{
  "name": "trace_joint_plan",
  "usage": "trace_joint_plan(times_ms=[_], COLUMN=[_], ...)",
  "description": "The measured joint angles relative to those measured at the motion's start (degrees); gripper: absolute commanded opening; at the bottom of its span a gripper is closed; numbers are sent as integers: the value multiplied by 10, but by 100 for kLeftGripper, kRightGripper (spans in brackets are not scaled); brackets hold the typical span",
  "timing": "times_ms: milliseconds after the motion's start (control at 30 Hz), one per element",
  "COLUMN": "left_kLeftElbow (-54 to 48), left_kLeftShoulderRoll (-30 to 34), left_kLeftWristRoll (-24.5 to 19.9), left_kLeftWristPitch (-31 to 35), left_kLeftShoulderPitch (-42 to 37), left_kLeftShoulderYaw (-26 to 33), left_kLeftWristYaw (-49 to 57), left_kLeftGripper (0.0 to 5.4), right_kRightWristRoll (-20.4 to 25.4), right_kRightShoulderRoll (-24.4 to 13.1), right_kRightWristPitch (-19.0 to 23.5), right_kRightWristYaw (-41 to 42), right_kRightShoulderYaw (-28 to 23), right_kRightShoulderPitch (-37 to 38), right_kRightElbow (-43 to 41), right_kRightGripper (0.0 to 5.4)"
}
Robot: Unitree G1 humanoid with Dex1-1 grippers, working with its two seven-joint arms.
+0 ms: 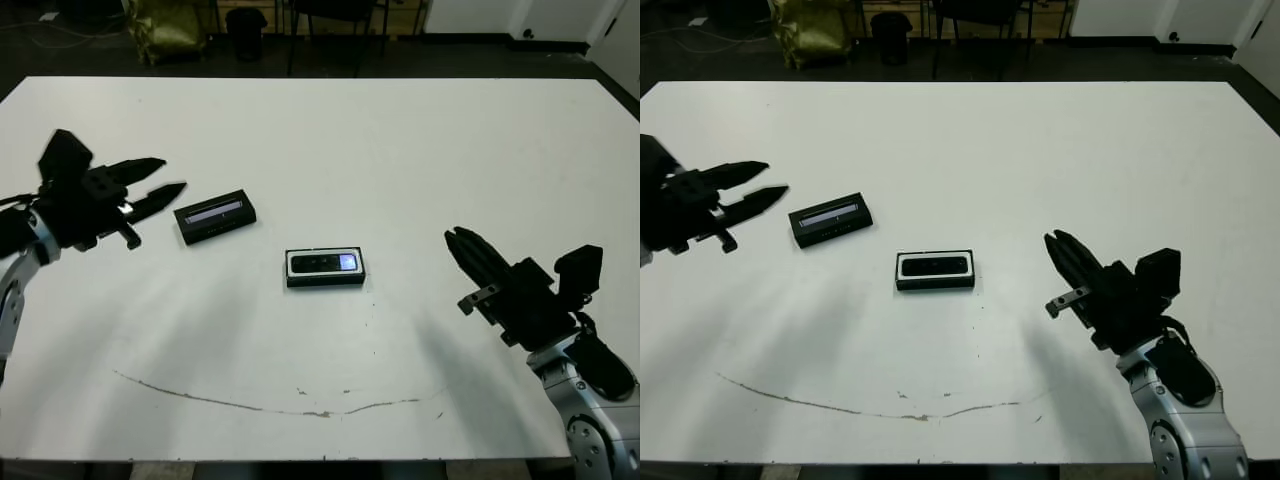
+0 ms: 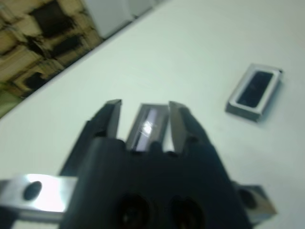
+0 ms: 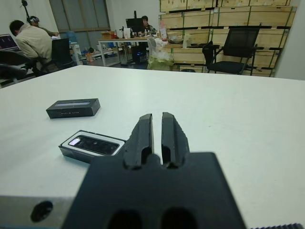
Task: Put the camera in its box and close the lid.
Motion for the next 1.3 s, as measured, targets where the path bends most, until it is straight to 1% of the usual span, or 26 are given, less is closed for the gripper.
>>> trace_joint_plan(times_ms=[33,167,300,333,467,533,733,900,1000,1100,1300], left_kLeftElbow=[24,116,186,201,258,280,324,368,394,411,454], left_kLeftShoulderRoll=[1,5,4,4,-7,-16,-22,-39,-47,-51,-56], left_kLeftWristRoll=[4,25,44,45,46,46,58,52,55,70,100], left_kLeftWristPitch=[-7,-53,-105,-111,-124,-131,-147,-112,-103,-108,-142], left_kLeftShoulderPitch=[-14,-69,-103,-109,-133,-139,-150,-167,-176,-187,-204], left_kLeftShoulderYaw=[-10,-42,-63,-66,-68,-68,-66,-48,-43,-43,-51], left_kLeftWristYaw=[-21,-101,-158,-172,-209,-214,-209,-191,-175,-158,-143], left_kLeftGripper=[331,423,522,538,538,538,538,538,538,538,538], right_kRightWristRoll=[0,6,14,14,20,30,30,43,52,48,36], right_kRightShoulderRoll=[-1,-2,-4,-4,-7,-7,-11,-11,-11,-11,-20], right_kRightWristPitch=[0,6,6,6,4,1,0,0,-2,-3,-2], right_kRightWristYaw=[-2,-4,-1,-1,5,10,9,15,23,18,9], right_kRightShoulderYaw=[1,1,1,1,0,0,2,2,2,2,2], right_kRightShoulderPitch=[0,1,0,0,0,0,3,6,7,8,14], right_kRightElbow=[-1,-1,1,1,9,17,12,17,24,24,24], right_kRightGripper=[0,0,0,0,0,0,0,0,0,0,0])
